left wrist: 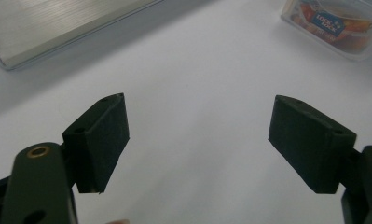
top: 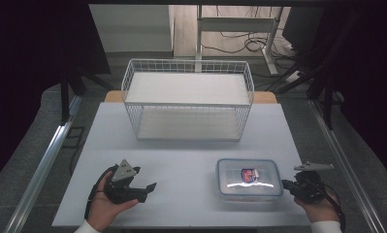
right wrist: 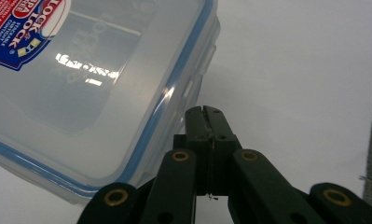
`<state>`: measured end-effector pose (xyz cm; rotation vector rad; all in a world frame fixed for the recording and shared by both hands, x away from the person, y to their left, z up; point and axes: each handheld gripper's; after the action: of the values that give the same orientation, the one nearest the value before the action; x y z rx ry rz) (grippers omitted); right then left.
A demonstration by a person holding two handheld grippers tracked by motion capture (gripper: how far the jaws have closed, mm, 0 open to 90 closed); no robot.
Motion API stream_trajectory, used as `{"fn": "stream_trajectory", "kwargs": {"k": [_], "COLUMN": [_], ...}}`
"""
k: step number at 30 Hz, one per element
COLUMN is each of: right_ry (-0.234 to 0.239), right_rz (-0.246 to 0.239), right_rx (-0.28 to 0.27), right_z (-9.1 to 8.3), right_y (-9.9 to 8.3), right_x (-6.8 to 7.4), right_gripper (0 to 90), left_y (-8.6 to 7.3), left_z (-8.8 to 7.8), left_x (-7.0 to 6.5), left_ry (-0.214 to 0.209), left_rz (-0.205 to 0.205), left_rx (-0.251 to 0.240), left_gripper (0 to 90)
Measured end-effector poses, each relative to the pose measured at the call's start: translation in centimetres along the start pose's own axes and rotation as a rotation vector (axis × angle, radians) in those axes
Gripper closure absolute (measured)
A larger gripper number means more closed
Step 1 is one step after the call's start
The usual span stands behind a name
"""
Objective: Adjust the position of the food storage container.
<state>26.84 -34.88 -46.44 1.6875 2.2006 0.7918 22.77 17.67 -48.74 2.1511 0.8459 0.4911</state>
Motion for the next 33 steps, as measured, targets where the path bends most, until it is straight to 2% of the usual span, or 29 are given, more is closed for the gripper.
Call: {"fn": "stream_trajectory", "kwargs": {"k": [7, 12, 13, 14, 17, 18, 33], "right_ry": [0.03, 0.059, 0.059, 0.069, 0.08, 0.089, 0.124], "right_rz": [-0.02, -0.058, -0.058, -0.067, -0.074, -0.088, -0.154], "right_rx": [0.01, 0.02, 0.02, 0.018, 0.018, 0.021, 0.018], "right_z": [0.4, 1.0, 1.0, 1.2, 1.4, 1.7, 3.9], "right_y": [0.2, 0.7, 0.7, 1.0, 1.3, 1.6, 3.0], "right_x": [1.1, 3.0, 3.0, 3.7, 4.5, 5.2, 8.8], "right_gripper": [89.1, 89.0, 89.0, 89.0, 89.0, 89.0, 89.0], "left_y": [0.0, 0.0, 0.0, 0.0, -0.1, -0.1, -0.2], "left_z": [-0.2, -0.2, -0.2, -0.3, -0.3, -0.4, -0.5], "left_x": [0.1, 0.3, 0.3, 0.4, 0.5, 0.5, 0.8], "left_ry": [0.007, 0.014, 0.014, 0.015, 0.017, 0.017, 0.022], "left_rz": [-0.004, -0.01, -0.01, -0.013, -0.015, -0.019, -0.023], "left_rx": [-0.004, -0.005, -0.005, -0.007, -0.009, -0.01, -0.009], "left_gripper": [20.5, 20.5, 20.5, 20.5, 20.5, 20.5, 20.4]}}
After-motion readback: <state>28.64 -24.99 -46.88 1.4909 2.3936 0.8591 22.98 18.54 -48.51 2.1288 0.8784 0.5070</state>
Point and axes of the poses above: each handheld gripper's, and its own axes: z roughly forward along the jaws, y roughly out of its top, x roughly to its left, and after that the axes turned 10 degrees about z, right-handed
